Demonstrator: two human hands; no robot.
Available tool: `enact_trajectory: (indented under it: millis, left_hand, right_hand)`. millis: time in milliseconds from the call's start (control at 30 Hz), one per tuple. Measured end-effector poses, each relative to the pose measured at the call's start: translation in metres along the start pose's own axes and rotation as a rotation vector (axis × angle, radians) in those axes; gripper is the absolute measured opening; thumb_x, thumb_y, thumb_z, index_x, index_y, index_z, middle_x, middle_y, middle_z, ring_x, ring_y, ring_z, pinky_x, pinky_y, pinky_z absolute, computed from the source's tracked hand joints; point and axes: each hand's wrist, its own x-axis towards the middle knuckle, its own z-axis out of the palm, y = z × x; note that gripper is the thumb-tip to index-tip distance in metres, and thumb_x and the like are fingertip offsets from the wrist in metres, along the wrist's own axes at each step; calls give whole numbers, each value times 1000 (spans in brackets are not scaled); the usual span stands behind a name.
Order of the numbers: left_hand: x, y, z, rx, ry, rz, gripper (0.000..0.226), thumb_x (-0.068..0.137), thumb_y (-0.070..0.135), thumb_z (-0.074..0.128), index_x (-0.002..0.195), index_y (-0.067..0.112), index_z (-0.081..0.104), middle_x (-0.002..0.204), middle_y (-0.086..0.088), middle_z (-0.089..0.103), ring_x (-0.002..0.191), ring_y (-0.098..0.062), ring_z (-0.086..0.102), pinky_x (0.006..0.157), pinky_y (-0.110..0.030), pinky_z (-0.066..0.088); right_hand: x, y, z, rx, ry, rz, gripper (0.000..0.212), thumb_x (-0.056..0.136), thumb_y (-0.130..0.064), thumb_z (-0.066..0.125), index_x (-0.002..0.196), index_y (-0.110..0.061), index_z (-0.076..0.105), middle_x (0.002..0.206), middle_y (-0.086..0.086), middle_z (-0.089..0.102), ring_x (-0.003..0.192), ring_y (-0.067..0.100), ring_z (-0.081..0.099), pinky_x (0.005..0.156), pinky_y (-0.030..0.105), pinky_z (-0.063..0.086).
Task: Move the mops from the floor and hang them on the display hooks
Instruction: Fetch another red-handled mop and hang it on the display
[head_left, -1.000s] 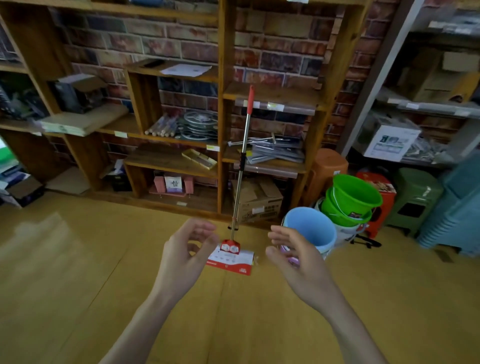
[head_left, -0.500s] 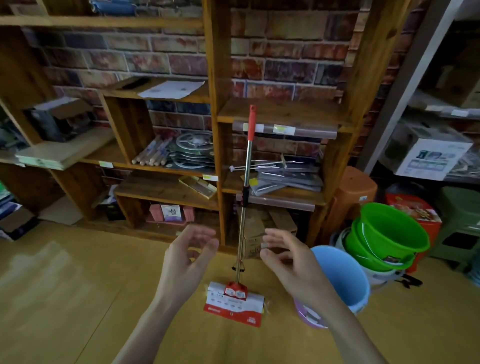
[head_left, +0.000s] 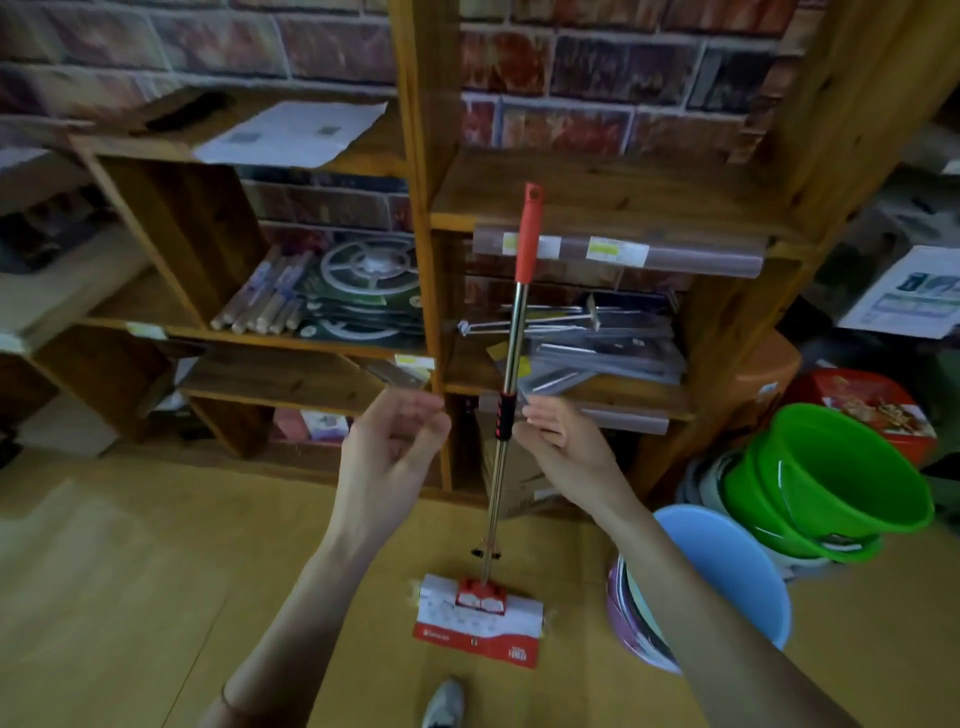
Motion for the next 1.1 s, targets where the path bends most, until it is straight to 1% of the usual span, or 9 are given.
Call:
enact_trajectory:
  millis: [67, 167, 333, 467, 600, 767, 867, 1000, 1100]
  left_hand:
    - [32, -14, -5, -2, -21, 3, 20, 91, 29, 68, 104, 16, 73, 91, 5, 76, 80, -4, 69, 64, -12, 46]
    - [73, -36, -14, -6, -57, -19, 19, 92, 28, 68, 105, 15, 73, 92, 5, 76, 77, -2, 68, 61, -10, 45]
    - [110, -76, -33, 19, -113, -63, 13, 94, 24, 72, 106, 20, 73, 92, 9, 76, 80, -9, 71, 62, -21, 53]
    - [127, -98, -45, 59, -135, -97, 12, 95, 12, 73, 105, 19, 73, 92, 16, 76, 79, -3, 71, 65, -15, 52]
    - [135, -107, -52, 64, -150, -90, 12, 93, 24, 74, 104, 19, 73, 93, 15, 76, 83, -5, 72, 68, -14, 53]
    - [138, -103, -54, 52, -170, -83, 22, 89, 30, 68, 106, 18, 73, 96, 19, 75, 88, -4, 72, 69, -13, 52]
    - [136, -97, -53, 22, -197, -77, 21, 89, 30, 68, 106, 19, 73, 95, 17, 75, 86, -4, 71, 68, -15, 52]
    - [136, -84, -41, -15, -228, -55, 11, 95, 22, 70, 104, 16, 73, 92, 11, 75, 87, -8, 71, 69, -18, 53]
    - [130, -70, -24, -43, -268, -23, 9, 98, 11, 70, 102, 19, 72, 89, 10, 75, 85, -8, 71, 67, -17, 52]
  right_hand:
    - [56, 3, 11, 10, 33, 52, 48, 97, -37, 65, 138, -15, 54, 137, -2, 59, 115, 0, 56, 81, 0, 41]
    - [138, 14, 22, -28, 95, 160, 22, 95, -29, 65, 113, -21, 56, 125, 7, 65, 100, 4, 64, 81, 16, 46]
    - [233, 44, 35, -23, 283, 370, 43, 91, -26, 70, 125, -8, 51, 104, 1, 60, 98, 24, 66, 67, 24, 47]
    - [269, 60, 42, 88, 365, 471, 17, 92, -18, 70, 102, -14, 56, 83, 0, 59, 86, 22, 64, 65, 29, 42]
    - [281, 62, 45, 242, 370, 523, 14, 95, -19, 68, 101, -7, 64, 79, 5, 69, 64, 10, 64, 55, 21, 47]
    - [268, 64, 56, 252, 436, 549, 18, 90, -18, 66, 78, -13, 54, 57, 4, 51, 49, 17, 51, 56, 26, 46]
    - [247, 63, 62, 262, 478, 547, 14, 87, -20, 67, 84, -13, 55, 58, 1, 51, 48, 15, 50, 58, 29, 45]
    - [214, 42, 62, 283, 543, 496, 22, 84, -23, 69, 98, -8, 63, 56, -3, 53, 39, 6, 50, 40, 18, 41]
    - [170, 14, 47, 308, 608, 454, 26, 81, -28, 70, 98, -10, 62, 59, -2, 56, 42, 7, 54, 49, 25, 44]
